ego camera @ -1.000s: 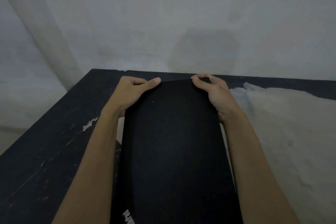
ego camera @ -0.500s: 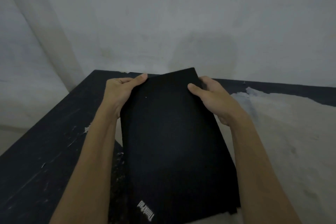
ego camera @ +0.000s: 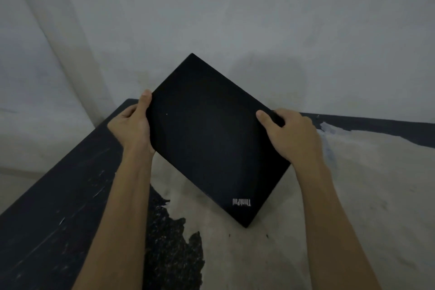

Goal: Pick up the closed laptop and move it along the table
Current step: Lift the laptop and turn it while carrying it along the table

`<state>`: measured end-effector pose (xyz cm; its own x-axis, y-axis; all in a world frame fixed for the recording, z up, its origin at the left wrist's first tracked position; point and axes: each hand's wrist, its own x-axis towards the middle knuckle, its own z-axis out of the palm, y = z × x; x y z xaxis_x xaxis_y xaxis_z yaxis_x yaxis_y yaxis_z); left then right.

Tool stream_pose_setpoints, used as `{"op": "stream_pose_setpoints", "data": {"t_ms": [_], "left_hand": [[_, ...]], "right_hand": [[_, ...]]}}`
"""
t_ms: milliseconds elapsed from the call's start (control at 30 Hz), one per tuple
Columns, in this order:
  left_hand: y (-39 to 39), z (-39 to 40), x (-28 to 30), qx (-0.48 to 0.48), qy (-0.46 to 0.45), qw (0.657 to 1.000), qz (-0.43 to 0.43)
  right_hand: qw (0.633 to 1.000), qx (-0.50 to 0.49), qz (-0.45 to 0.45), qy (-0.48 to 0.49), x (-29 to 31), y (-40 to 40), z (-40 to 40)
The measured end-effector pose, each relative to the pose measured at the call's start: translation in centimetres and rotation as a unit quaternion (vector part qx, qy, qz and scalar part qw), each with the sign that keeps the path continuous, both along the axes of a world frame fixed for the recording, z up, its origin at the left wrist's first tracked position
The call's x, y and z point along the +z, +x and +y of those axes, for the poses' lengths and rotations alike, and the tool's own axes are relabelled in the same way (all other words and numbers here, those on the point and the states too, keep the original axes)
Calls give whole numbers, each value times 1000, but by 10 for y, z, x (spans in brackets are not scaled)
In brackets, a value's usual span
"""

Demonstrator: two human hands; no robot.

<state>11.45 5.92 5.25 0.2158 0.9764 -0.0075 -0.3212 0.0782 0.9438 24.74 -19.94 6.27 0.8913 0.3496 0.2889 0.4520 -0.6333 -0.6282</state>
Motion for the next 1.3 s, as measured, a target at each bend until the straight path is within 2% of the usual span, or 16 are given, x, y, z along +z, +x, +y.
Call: {"op": "stream_pose_setpoints", "data": {"t_ms": [100,167,267,333,533,667,767,867,1033,1133,1300], "left_hand": [[1,1,-2,33,1,999,-16],[2,2,-3,51,-8,998,-33],[7,3,-6,76,-36,995,-55],[11,1,-9,88,-52,993,-61],[21,-11,-22,105,8,994,-43],[28,-18,-29,63,30,998,4],[23,-11,-34,-1,93,993,69],[17,-6,-29,-114,186,968,121],[8,-5,-19,-296,249,914,121],[6,-9,-16,-337,235,905,109],[10,-13,-16,-331,221,910,113]], "right_hand": [[996,-43,-26,69,-10,1,3],[986,-71,-15,152,-16,3,4],[941,-64,75,324,-24,1,10],[918,-47,109,379,-30,0,18],[889,-57,146,430,-44,0,22],[869,-58,156,466,-42,8,11],[865,-49,153,476,-38,13,2],[865,-42,148,478,-34,19,-11],[878,8,149,454,-29,28,-26],[887,31,155,433,-28,32,-35],[885,65,181,423,-30,37,-44]]}}
